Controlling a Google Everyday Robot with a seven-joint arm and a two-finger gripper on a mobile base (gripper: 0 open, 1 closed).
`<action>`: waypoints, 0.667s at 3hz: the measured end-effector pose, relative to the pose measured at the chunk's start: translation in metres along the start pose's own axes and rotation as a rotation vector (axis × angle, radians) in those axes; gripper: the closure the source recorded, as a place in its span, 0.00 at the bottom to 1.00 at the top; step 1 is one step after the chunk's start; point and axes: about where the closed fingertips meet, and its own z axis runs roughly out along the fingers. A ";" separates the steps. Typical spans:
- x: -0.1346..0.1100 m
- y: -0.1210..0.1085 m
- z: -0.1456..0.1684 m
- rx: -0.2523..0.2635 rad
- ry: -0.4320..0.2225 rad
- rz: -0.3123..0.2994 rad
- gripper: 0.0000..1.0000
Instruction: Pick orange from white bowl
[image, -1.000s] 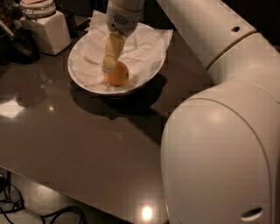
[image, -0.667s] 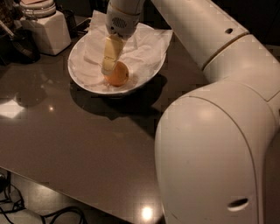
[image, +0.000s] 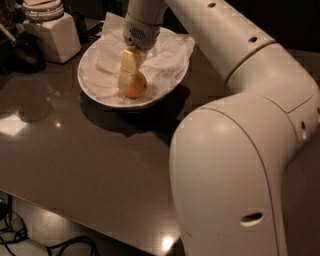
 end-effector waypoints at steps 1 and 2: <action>0.007 -0.002 0.012 -0.025 0.008 0.025 0.16; 0.010 -0.005 0.019 -0.039 0.015 0.037 0.14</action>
Offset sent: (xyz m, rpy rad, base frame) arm -0.0194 -0.0311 -0.0240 -0.0853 0.1616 -0.0075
